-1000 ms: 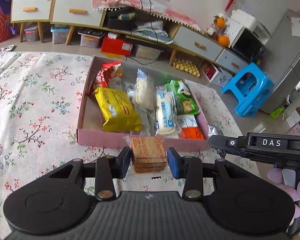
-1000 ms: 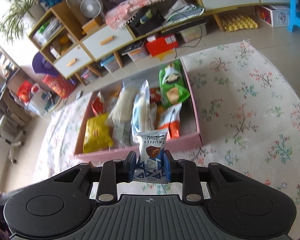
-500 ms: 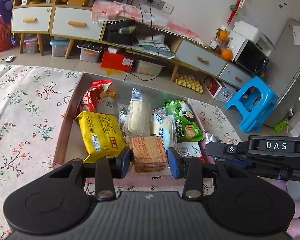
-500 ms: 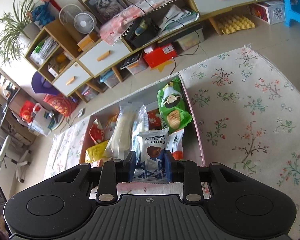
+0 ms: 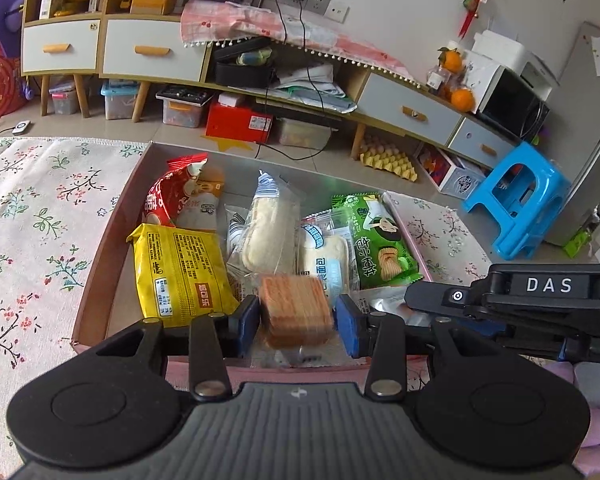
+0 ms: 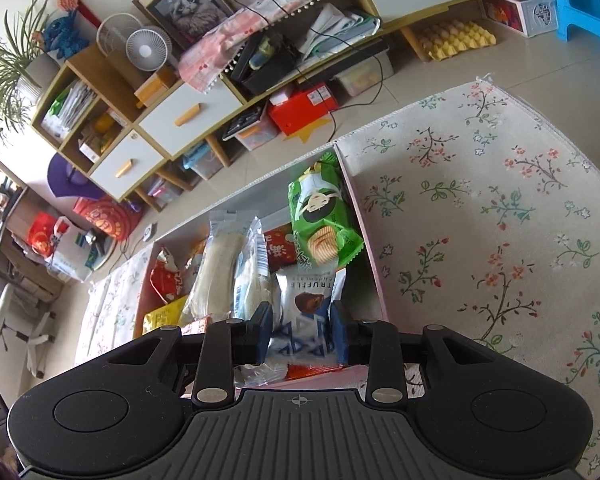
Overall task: Organize snacks
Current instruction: 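Lower both items into the box and open both tools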
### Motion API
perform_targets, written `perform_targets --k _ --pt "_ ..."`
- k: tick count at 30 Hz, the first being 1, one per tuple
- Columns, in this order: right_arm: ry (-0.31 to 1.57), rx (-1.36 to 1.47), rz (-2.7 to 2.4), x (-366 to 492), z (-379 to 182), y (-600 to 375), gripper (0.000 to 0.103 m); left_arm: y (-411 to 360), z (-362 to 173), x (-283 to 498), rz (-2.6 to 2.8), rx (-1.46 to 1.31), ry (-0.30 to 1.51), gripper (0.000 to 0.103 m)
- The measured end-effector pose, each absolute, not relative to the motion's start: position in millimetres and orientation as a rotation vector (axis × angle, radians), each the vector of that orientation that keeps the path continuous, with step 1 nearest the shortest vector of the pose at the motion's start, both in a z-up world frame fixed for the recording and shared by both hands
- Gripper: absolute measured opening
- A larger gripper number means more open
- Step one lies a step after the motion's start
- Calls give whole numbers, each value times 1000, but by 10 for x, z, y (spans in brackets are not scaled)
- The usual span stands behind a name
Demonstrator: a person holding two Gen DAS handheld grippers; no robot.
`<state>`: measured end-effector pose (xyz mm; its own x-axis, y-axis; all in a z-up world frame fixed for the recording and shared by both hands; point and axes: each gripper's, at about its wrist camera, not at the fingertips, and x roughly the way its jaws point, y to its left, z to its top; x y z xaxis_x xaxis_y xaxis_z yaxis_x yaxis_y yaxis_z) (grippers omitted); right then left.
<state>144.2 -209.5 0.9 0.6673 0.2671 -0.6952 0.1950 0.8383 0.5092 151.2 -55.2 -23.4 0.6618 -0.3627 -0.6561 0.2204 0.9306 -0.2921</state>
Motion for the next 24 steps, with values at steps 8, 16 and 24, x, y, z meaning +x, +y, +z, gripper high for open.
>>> perform_targets --k 8,16,24 --pt "840 603 42 1390 83 -2113 63 -589 -144 1438 -331 -133 747 76" --pt "822 579 24 1280 220 -2147 82 -524 17 1312 -309 -84 740 99" --pt "818 482 17 1010 412 -2151 91 -247 153 1086 -236 -45 766 102"
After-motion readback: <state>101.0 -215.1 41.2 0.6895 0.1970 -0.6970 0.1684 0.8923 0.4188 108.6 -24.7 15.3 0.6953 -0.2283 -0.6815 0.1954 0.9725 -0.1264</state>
